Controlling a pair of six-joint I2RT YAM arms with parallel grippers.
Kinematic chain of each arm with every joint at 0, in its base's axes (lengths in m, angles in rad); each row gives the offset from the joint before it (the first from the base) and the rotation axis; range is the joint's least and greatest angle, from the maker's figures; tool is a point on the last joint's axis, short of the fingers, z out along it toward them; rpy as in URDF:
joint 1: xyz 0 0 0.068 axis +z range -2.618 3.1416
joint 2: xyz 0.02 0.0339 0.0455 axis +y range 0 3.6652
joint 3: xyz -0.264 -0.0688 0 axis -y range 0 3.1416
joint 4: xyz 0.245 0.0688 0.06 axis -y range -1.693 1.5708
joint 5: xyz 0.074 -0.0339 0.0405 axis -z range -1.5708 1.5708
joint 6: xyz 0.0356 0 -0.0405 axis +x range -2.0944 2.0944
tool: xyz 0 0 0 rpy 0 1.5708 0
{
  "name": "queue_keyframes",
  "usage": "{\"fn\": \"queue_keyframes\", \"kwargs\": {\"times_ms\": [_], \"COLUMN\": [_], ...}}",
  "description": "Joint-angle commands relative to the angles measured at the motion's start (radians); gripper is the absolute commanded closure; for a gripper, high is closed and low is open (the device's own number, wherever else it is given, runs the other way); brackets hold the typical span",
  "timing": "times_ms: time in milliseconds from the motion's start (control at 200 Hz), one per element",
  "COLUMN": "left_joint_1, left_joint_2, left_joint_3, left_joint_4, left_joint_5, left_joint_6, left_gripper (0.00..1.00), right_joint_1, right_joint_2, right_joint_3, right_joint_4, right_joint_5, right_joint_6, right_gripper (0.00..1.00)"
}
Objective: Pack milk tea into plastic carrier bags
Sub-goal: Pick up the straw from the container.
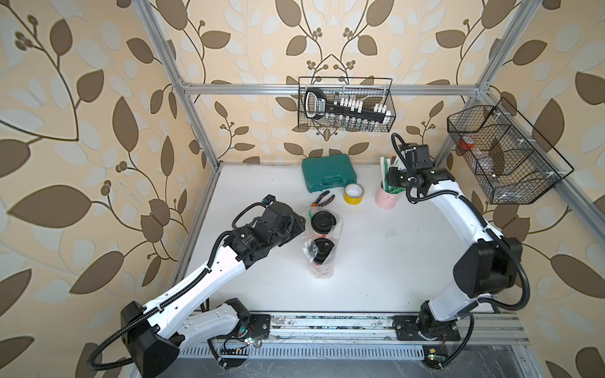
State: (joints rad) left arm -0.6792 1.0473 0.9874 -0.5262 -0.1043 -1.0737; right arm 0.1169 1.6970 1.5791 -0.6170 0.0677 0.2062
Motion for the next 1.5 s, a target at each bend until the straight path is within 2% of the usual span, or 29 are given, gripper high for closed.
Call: {"fn": "queue_keyframes", "kwargs": {"times_ms": [0, 250, 380, 560, 710, 1000, 1189, 1494], "left_joint_1": [0.01, 0.012, 0.012, 0.012, 0.012, 0.011, 0.012, 0.011], "left_joint_2": [-0.034, -0.062, -0.07, -0.072, -0.072, -0.11, -0.131, -0.158], "left_joint_3": [0.005, 0.011, 0.017, 0.036, 0.046, 0.036, 0.043, 0.042], "left_joint_4": [-0.026, -0.056, -0.077, -0.103, -0.136, -0.182, -0.209, -0.23], "left_joint_5": [-0.015, -0.001, 0.024, 0.065, 0.102, 0.107, 0.1, 0.082], "left_joint_6": [0.015, 0.049, 0.071, 0.106, 0.129, 0.147, 0.154, 0.154], "left_gripper": [0.56, 0.49, 0.4, 0.34, 0.3, 0.28, 0.28, 0.28], "right_joint_1": [-0.009, -0.03, -0.046, -0.058, -0.064, -0.067, -0.068, -0.069], "right_joint_2": [0.051, 0.162, 0.188, 0.228, 0.252, 0.296, 0.301, 0.241], "right_joint_3": [0.089, 0.148, 0.163, 0.183, 0.2, 0.211, 0.211, 0.182], "right_joint_4": [0.029, 0.067, 0.093, 0.112, 0.129, 0.166, 0.18, 0.196], "right_joint_5": [0.021, 0.024, 0.016, 0.011, 0.006, -0.039, -0.037, -0.01], "right_joint_6": [-0.019, -0.018, -0.011, -0.018, -0.02, -0.041, -0.042, -0.065], "right_gripper": [0.59, 0.61, 0.64, 0.69, 0.7, 0.76, 0.87, 0.99]}}
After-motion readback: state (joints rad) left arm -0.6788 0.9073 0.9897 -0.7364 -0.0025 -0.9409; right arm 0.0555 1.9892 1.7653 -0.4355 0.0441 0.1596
